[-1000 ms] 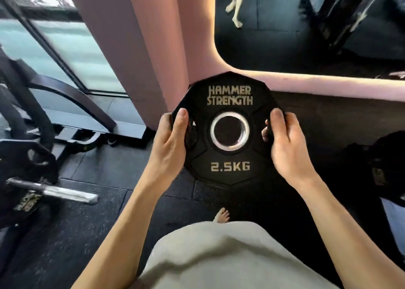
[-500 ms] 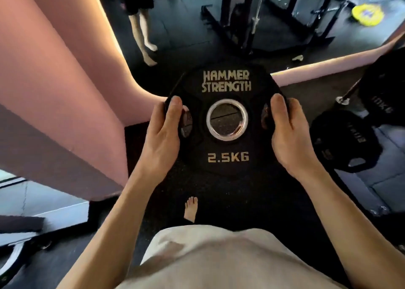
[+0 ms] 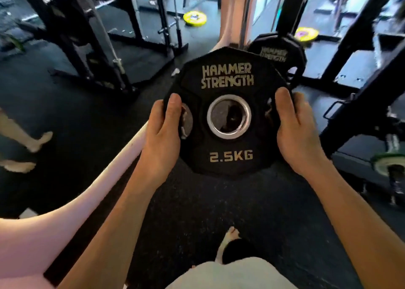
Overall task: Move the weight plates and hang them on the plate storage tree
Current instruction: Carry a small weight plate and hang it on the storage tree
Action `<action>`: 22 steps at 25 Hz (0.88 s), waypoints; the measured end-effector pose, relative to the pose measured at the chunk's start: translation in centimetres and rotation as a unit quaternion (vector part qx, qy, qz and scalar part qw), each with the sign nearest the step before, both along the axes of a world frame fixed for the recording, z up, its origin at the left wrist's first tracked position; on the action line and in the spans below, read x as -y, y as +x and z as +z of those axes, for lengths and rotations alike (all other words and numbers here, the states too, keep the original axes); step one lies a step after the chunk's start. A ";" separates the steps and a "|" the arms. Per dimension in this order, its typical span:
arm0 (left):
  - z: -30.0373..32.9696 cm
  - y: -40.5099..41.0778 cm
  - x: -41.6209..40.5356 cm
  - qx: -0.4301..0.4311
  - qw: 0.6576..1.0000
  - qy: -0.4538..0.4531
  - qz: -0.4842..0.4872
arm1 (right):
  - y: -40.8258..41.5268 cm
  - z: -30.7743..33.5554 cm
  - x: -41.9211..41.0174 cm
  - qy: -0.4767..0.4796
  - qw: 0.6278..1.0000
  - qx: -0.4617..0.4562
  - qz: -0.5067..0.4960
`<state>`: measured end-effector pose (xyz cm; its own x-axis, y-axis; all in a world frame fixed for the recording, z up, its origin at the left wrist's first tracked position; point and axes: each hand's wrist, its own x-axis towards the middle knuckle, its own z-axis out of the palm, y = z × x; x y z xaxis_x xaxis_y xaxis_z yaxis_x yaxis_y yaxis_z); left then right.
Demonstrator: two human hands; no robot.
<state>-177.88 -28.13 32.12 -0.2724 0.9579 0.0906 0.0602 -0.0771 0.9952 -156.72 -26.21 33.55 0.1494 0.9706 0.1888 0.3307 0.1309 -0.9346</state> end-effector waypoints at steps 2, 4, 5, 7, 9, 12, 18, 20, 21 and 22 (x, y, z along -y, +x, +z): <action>0.8 1.2 -4.2 -0.003 0.999 0.013 -0.043 | 1.2 0.7 -2.3 0.026 0.999 -0.008 -0.039; 1.5 2.7 -8.5 0.003 0.997 0.033 -0.072 | 2.8 1.3 -5.2 0.052 0.996 -0.012 -0.066; 1.8 3.5 -10.5 0.004 0.996 0.040 -0.077 | 3.5 1.6 -6.7 0.060 0.995 -0.009 -0.077; 3.0 4.9 -14.7 -0.002 0.994 0.061 -0.088 | 4.9 2.4 -10.0 0.072 0.993 -0.006 -0.093; 4.7 6.7 -19.3 0.001 0.992 0.085 -0.097 | 6.4 3.8 -13.8 0.089 0.990 -0.012 -0.105; 7.6 9.5 -25.5 0.024 0.983 0.127 -0.131 | 8.9 6.8 -19.1 0.114 0.985 -0.021 -0.126; 14.7 14.5 -35.7 0.083 0.965 0.196 -0.156 | 13.2 14.2 -28.1 0.205 0.966 -0.016 -0.153; 17.5 15.8 -38.6 0.093 0.957 0.228 -0.154 | 14.2 16.9 -30.5 0.232 0.958 -0.012 -0.167; 18.9 16.3 -40.0 0.090 0.952 0.252 -0.151 | 14.7 18.4 -31.7 0.251 0.952 -0.004 -0.173; 20.2 16.6 -41.2 0.087 0.946 0.274 -0.148 | 15.0 19.7 -32.7 0.269 0.947 0.007 -0.176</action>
